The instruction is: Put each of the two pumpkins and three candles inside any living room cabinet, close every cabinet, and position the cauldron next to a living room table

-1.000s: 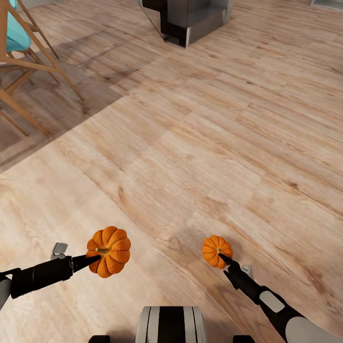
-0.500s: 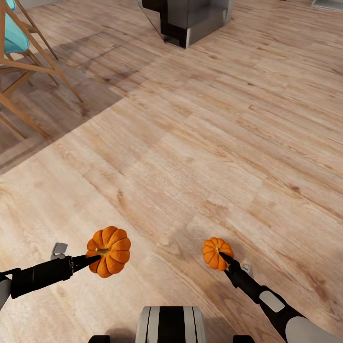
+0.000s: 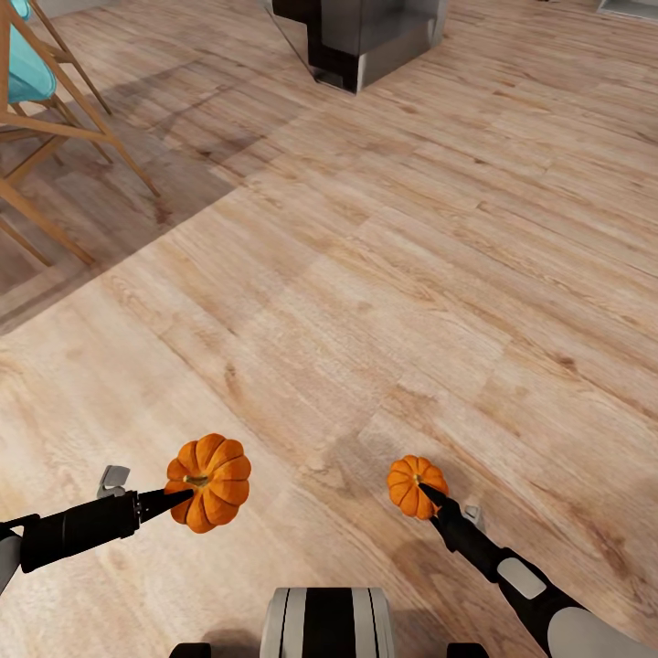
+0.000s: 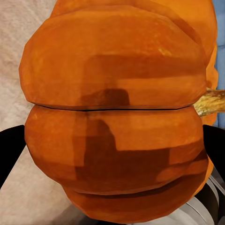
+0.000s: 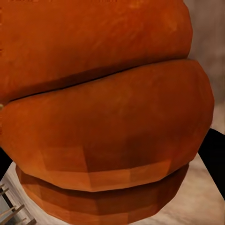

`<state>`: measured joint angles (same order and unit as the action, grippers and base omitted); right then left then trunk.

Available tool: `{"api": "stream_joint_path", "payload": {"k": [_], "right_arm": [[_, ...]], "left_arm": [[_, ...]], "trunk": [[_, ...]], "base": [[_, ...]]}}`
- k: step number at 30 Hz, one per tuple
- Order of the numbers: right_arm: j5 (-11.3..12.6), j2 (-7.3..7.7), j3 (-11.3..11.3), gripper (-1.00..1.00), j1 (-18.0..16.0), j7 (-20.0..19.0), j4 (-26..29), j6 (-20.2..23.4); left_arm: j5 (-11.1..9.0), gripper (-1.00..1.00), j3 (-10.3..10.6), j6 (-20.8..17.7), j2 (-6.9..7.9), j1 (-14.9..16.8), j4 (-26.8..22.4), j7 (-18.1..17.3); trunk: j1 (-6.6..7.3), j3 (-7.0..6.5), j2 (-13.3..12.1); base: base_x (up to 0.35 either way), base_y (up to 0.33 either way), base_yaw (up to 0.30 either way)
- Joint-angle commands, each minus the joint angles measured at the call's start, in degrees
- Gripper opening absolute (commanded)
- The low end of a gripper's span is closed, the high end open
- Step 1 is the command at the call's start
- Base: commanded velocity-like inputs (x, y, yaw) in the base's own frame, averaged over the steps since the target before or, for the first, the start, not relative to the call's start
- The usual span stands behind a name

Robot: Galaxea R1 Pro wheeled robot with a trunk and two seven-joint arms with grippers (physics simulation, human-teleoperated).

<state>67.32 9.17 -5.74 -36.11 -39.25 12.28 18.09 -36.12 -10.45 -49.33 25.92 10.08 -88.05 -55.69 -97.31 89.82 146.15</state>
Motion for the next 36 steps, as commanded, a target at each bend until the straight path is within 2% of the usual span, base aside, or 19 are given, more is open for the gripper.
{"api": "stream_joint_path", "payload": {"k": [1, 30, 36], "right_arm": [[0.09, 0.06, -0.41, -1.0, -0.01, 1.91, -0.16, -0.07], [0.25, 0.2, -0.43, -1.0, -0.01, 0.71, 0.05, -0.23], [0.21, 0.23, -0.47, -1.0, -0.01, -1.15, 0.11, -0.23]], "left_arm": [[-0.1, -1.0, -0.01, -0.24, 0.01, 0.02, -0.01, 0.05], [-0.18, -1.0, -0.01, -0.22, 0.01, 0.02, -0.01, 0.05], [-0.18, -1.0, -0.01, -0.18, 0.01, 0.02, -0.01, 0.05]], "trunk": [[0.0, 0.03, 0.01], [0.0, 0.03, 0.01], [0.15, -1.29, -0.07]], "base": [[0.0, 0.0, 0.0], [0.0, 0.0, 0.0], [0.0, 0.0, 0.0]]}}
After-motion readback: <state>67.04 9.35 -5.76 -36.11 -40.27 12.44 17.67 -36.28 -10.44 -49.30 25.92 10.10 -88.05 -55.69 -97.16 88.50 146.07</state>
